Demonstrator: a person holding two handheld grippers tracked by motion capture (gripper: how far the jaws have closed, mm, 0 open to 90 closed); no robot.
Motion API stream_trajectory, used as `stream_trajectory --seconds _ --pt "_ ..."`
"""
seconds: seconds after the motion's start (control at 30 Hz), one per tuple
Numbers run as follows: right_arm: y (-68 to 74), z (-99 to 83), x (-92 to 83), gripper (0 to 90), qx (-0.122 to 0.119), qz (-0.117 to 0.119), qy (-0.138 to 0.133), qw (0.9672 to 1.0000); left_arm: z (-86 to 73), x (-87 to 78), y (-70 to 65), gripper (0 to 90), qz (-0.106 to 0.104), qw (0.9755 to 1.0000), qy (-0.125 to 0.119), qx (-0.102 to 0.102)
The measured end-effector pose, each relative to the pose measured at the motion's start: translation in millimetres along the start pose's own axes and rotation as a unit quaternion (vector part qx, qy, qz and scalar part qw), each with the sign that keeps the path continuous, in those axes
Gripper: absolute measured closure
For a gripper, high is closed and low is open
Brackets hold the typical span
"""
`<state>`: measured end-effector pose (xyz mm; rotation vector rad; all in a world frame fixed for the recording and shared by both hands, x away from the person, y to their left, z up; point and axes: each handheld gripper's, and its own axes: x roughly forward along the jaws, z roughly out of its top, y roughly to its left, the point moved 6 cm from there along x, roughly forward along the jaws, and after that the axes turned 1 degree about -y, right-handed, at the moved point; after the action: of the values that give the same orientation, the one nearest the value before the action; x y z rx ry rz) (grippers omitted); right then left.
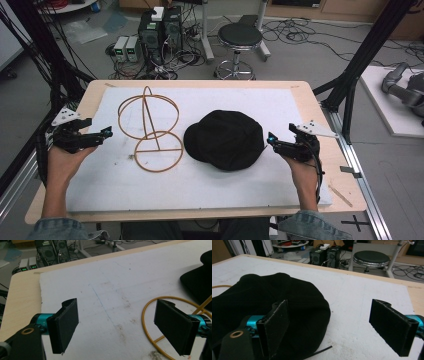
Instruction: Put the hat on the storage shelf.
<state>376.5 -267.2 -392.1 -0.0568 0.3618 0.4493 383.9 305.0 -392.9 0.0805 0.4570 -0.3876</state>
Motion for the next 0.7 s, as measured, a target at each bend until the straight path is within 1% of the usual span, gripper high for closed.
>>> stream_trajectory --seconds 0.13,0.17,0.33,0.4,0.53,0.7 --pt "3.7 0.6 5.6 16.2 -0.002 0.008 0.003 1.0000 -3.8 -1.2 -0.4 20.0 0.001 1.0000 0.003 -0.001" --pt "6.1 1.0 9.9 16.2 -0.007 0.014 0.004 0.9999 -4.7 -1.9 -0.3 20.0 0.002 1.0000 0.004 0.000" --pt "13.4 3.3 19.4 16.2 -0.013 0.028 0.004 0.9995 -8.5 -9.6 1.3 20.0 0.007 1.0000 0.005 0.002" --pt "17.6 4.2 23.1 16.2 -0.015 0.038 0.005 0.9992 -9.1 -10.9 1.7 20.1 0.009 1.0000 0.004 0.002" --pt "27.5 5.2 32.3 16.2 -0.028 0.058 0.011 0.9978 -13.6 -15.8 3.0 20.0 0.012 0.9999 0.008 0.002" --pt "40.6 3.8 43.9 16.2 -0.049 0.086 0.024 0.9948 -16.4 -19.7 3.8 20.0 0.013 0.9999 0.009 0.004"
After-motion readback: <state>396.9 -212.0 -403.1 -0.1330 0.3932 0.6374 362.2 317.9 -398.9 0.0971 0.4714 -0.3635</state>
